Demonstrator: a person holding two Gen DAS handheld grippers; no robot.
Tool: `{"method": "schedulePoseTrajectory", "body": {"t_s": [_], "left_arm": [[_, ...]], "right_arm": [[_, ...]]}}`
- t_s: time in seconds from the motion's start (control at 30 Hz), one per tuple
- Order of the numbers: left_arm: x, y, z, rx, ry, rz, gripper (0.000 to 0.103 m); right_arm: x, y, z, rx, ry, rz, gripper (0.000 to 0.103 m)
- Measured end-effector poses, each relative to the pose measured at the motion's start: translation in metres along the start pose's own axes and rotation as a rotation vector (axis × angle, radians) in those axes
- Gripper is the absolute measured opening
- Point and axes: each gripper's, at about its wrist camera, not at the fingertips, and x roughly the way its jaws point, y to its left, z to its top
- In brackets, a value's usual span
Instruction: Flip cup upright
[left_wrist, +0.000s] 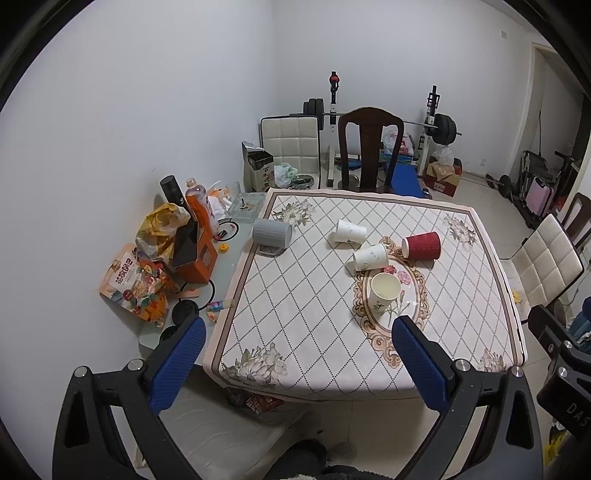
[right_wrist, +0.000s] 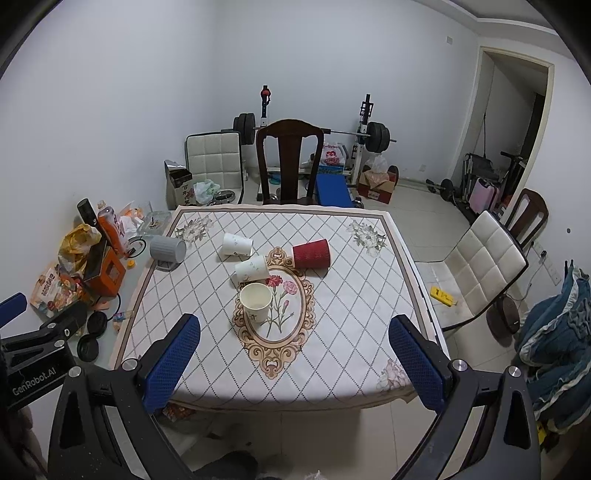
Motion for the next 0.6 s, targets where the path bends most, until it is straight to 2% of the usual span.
{"method": "schedulePoseTrajectory", "body": {"t_s": [0.6], "left_arm": [[0.004,0.000,0.001,-0.004,0.019,0.003,0.103]], "right_arm": [[0.014,-0.001,-0.002,-0.013,0.037,0.025,0.103]]}}
